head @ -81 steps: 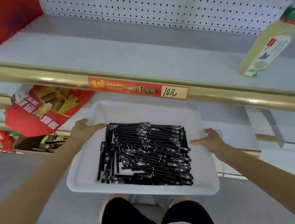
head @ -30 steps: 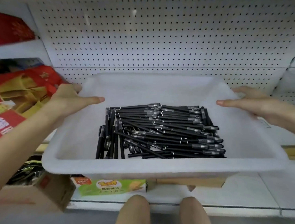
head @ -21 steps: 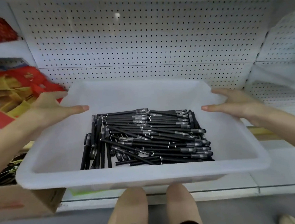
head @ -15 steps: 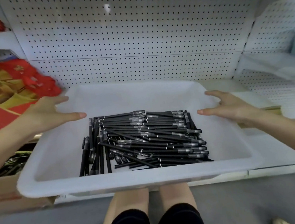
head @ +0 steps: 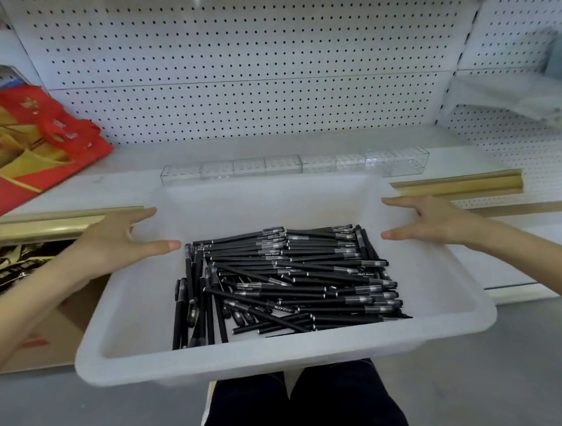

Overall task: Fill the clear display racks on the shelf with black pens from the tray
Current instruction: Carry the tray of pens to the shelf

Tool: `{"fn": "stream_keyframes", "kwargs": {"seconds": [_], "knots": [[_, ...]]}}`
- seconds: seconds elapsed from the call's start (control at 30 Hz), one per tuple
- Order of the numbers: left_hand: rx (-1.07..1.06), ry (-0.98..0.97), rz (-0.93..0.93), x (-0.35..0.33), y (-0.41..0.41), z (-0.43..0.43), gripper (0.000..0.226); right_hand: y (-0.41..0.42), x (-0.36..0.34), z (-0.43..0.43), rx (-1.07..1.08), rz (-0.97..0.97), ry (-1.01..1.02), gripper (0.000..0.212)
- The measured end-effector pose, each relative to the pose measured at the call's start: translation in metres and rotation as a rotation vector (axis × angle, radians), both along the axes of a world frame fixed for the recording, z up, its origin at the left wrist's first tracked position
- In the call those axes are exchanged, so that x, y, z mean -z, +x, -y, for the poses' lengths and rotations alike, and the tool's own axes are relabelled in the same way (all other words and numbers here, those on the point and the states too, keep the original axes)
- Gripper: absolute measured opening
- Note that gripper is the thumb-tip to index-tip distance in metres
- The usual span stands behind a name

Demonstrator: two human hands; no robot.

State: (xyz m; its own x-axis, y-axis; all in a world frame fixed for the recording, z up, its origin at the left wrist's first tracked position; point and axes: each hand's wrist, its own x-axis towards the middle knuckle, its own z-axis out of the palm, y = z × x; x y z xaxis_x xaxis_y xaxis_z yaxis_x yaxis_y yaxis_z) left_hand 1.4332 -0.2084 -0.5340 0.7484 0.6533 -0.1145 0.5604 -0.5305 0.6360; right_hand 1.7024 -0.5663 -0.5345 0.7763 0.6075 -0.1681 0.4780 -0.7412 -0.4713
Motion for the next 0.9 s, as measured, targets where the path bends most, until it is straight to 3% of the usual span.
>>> {"fn": "stream_keyframes", "kwargs": {"seconds": [0.1, 0.57, 0.9], "knots": [[0.042, -0.065, -0.019, 0.015, 0.003, -0.004, 0.105, 0.003, 0.012, -0.004, -0.016, 0.011, -0.05, 0.08], [0.019, 0.078, -0.198, 0.077, 0.022, -0.012, 0.095, 0.021, 0.085, -0.021, 0.025, -0.097, -0.166, 0.088], [-0.001, 0.058, -0.241, 0.101, 0.017, -0.011, 0.106, 0.02, 0.096, -0.018, 0.022, -0.088, -0.174, 0.082]]}}
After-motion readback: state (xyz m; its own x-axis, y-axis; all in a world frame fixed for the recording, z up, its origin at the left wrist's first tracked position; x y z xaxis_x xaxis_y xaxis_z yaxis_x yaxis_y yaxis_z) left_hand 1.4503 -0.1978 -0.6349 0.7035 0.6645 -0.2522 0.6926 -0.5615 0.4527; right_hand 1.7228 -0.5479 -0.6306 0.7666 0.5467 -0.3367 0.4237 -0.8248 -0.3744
